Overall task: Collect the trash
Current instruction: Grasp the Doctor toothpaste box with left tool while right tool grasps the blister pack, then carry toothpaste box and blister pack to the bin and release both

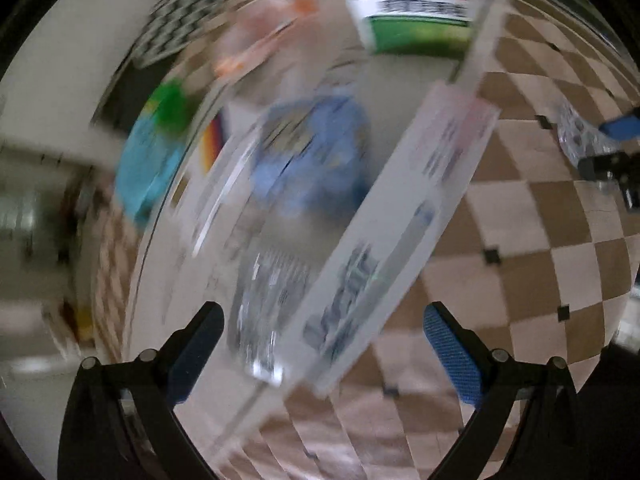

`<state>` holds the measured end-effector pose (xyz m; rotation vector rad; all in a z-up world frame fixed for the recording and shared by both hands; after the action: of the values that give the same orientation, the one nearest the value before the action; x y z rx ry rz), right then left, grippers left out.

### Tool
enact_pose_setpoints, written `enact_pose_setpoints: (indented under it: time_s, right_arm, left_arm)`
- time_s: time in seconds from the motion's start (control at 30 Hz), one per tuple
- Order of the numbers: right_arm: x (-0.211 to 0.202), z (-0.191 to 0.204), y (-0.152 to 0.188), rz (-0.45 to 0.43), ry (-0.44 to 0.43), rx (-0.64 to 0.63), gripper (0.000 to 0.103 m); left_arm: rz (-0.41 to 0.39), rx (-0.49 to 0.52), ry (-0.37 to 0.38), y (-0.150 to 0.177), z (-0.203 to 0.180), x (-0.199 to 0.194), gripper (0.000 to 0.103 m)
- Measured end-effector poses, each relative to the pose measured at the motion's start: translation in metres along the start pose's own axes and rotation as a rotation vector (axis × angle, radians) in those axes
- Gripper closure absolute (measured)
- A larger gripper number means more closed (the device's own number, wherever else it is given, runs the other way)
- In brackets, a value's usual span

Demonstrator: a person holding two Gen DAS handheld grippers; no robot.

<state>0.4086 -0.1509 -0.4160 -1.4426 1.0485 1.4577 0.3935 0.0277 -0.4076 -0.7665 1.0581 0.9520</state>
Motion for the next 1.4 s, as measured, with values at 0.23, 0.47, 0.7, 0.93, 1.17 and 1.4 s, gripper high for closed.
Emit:
enact_pose_setpoints:
  time_s: [0.23, 0.47, 0.7, 0.93, 1.17, 1.4]
  right_arm:
    - [-0.001, -0.024, -0.006, 0.022, -0.036, 0.102, 0.047]
    - [0.005, -0.049, -0.024, 0.054, -0.086, 0.165, 0.043]
    - [0.001, -0.047, -0.034, 0.018, -0.034, 0.125, 0.038]
    - [0.002, -0.023, -0.031, 0.003, 0.036, 0.074, 0.049]
    - [0.003, 0.023, -0.011, 0.056, 0.007, -0.065, 0.048]
    - [0.006, 0.046, -0.009, 0.044, 0.054, -0.073, 0.04]
  left_arm:
    - [0.07, 0.193, 0.084, -0.016, -0.027, 0.029, 0.042]
    - [0.187, -0.084, 0.201, 0.025, -0.034, 0.025, 0.051]
    - [0.32, -0.75, 0.339, 0.111, -0.025, 0.025, 0.051]
    - [0.29, -0.934, 0.349, 0.131, -0.013, 0.03, 0.05]
    - [0.268, -0.843, 0.286, 0.12, -0.014, 0.035, 0.047]
    - [0.237, -0.841, 0.311, 0.12, -0.019, 0.031, 0.051]
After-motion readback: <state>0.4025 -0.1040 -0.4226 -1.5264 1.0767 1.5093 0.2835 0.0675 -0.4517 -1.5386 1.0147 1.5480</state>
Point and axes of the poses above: each gripper's, at about its wrist camera, not at the fingertips, and x roughly the way its jaws point, z to its left, y to its underside, the point moved 10 cm from there along x, roughly the way its jaws point, and after that the axes turned 1 degree about y, right-handed, at the moved point
